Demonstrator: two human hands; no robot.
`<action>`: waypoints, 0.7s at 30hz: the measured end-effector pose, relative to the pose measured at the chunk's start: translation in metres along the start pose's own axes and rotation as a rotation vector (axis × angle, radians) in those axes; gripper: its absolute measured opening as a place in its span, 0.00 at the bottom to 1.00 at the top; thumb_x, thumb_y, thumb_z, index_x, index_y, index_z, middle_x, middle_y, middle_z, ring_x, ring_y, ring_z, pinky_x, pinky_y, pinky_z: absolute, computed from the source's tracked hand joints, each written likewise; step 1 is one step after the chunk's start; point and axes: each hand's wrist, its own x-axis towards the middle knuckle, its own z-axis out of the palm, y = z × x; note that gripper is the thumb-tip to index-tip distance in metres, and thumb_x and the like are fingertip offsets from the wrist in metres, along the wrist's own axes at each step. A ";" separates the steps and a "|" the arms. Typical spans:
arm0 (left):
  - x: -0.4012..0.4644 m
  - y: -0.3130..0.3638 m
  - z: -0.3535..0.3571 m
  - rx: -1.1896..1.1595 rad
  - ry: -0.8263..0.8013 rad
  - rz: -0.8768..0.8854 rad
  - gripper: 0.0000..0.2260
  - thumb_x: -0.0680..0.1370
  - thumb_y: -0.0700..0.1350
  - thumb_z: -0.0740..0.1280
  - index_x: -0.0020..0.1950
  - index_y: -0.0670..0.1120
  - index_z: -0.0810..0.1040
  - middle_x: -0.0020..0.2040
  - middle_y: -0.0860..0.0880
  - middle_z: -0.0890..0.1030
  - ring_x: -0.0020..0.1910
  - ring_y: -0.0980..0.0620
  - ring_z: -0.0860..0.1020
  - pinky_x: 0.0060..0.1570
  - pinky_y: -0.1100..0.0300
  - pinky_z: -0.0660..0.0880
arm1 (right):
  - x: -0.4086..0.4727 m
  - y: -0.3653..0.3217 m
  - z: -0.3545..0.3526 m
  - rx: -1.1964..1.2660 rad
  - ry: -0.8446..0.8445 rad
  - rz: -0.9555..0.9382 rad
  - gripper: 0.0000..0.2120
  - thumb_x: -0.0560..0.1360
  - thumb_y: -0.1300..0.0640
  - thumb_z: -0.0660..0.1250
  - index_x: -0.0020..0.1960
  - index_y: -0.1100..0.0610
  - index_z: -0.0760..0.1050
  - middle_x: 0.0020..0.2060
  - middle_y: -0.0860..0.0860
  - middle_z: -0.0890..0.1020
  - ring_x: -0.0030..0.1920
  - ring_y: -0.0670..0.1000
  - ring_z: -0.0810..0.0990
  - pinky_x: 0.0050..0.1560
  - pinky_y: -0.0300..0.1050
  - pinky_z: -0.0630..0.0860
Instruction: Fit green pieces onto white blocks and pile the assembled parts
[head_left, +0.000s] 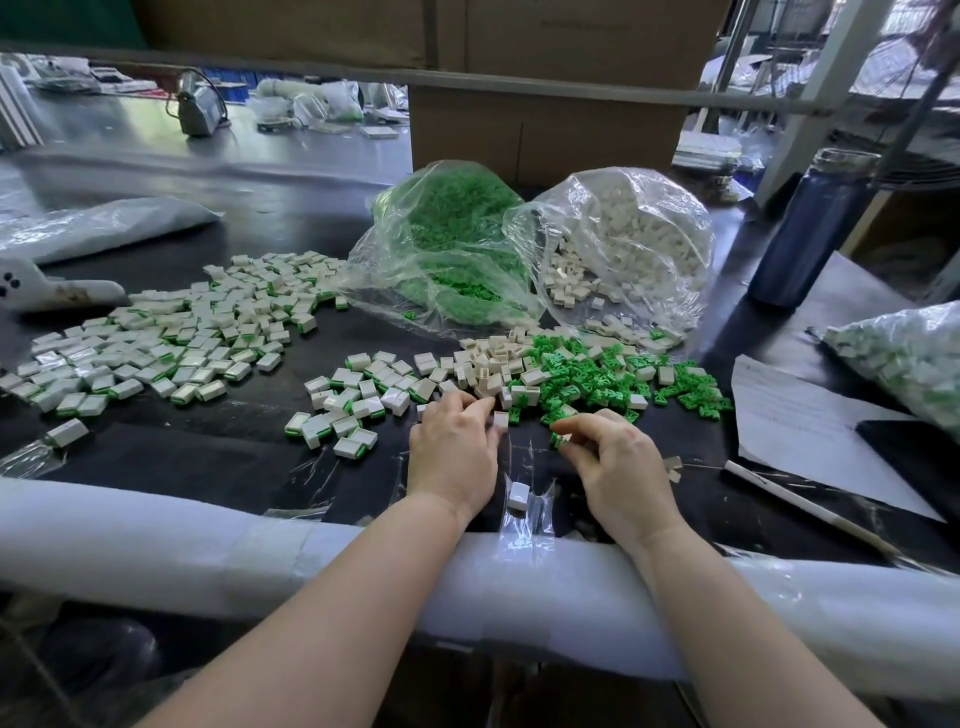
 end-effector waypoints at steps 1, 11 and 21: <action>0.000 0.000 0.000 0.022 -0.016 -0.004 0.16 0.80 0.50 0.58 0.68 0.49 0.71 0.60 0.50 0.70 0.61 0.49 0.65 0.60 0.55 0.61 | 0.000 0.000 0.000 0.008 -0.004 0.004 0.07 0.75 0.63 0.67 0.51 0.56 0.80 0.44 0.48 0.78 0.48 0.51 0.76 0.53 0.46 0.74; -0.004 0.003 -0.005 -0.111 -0.026 0.057 0.05 0.76 0.46 0.67 0.50 0.52 0.74 0.48 0.51 0.75 0.54 0.48 0.72 0.58 0.54 0.68 | 0.001 0.001 0.000 0.094 -0.005 0.028 0.04 0.73 0.63 0.69 0.45 0.56 0.80 0.40 0.48 0.81 0.44 0.49 0.78 0.50 0.43 0.74; -0.008 0.008 -0.010 -0.395 -0.076 0.177 0.05 0.75 0.39 0.66 0.48 0.49 0.78 0.42 0.54 0.77 0.48 0.52 0.75 0.52 0.62 0.72 | 0.003 0.002 -0.004 0.470 0.027 0.068 0.13 0.70 0.68 0.71 0.38 0.50 0.79 0.33 0.44 0.82 0.37 0.40 0.81 0.43 0.30 0.75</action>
